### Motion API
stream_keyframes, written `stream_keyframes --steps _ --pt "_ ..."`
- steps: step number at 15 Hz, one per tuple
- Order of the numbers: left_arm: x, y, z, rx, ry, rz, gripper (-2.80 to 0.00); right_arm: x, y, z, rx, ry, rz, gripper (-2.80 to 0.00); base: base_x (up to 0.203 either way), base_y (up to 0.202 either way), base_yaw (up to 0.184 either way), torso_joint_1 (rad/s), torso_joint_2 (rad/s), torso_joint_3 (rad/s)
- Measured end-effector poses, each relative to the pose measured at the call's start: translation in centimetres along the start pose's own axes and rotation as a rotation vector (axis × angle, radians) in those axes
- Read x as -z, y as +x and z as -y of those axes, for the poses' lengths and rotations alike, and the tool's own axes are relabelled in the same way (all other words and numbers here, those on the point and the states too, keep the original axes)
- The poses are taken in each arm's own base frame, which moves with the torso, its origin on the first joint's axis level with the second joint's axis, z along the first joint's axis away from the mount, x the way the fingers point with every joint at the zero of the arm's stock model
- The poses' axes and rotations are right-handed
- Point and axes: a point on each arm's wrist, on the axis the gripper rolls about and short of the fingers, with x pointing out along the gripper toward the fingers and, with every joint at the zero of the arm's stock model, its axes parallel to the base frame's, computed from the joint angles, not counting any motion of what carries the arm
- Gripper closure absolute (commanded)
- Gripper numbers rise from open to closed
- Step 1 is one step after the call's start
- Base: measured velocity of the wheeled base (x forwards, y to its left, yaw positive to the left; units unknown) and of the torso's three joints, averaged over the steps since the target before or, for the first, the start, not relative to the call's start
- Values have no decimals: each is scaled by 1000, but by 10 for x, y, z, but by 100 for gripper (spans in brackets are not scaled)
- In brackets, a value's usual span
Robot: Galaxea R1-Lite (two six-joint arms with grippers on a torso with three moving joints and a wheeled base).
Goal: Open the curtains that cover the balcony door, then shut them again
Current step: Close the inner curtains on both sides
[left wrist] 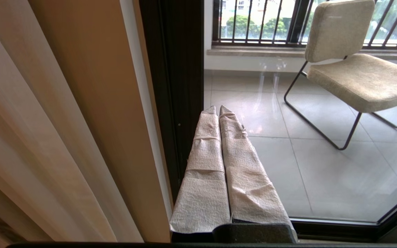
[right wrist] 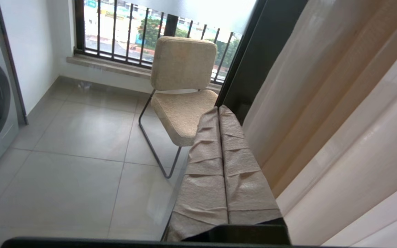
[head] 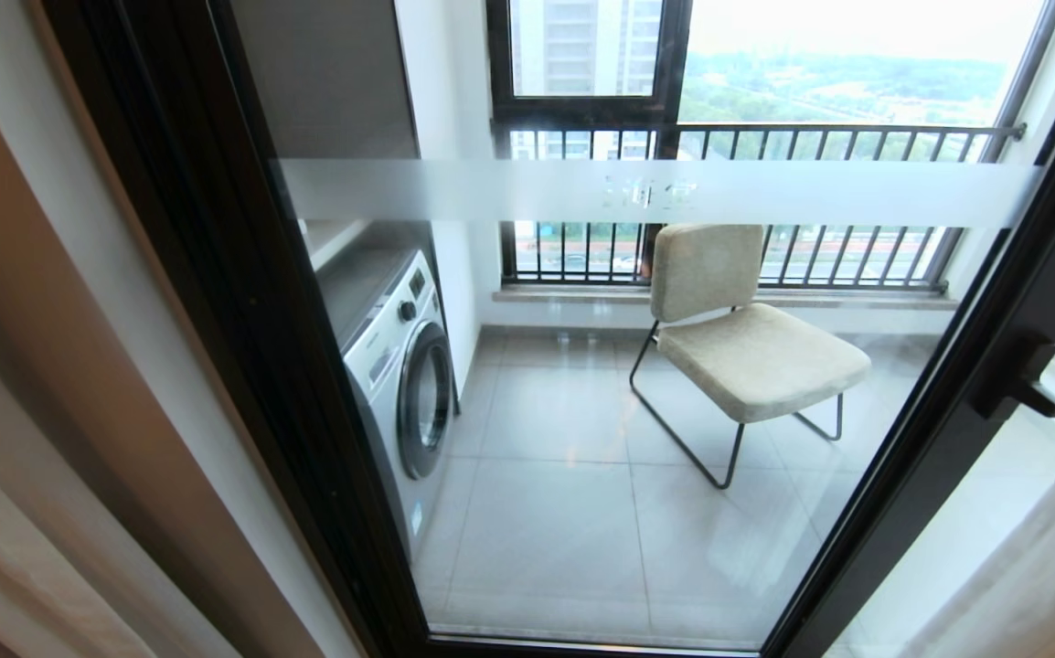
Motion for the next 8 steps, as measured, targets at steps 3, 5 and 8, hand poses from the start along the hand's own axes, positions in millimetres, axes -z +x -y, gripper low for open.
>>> stream_keyframes --steps 3,5,8 --pt "0 0 0 0 0 0 0 14 -13 -1 4 32 13 0 0 0 0 0 0 0" --pt "0 0 0 0 0 0 0 23 -20 -2 3 62 18 0 0 0 0 0 0 0" --pt "0 0 0 0 0 0 0 36 -28 -3 6 79 22 0 0 0 0 0 0 0"
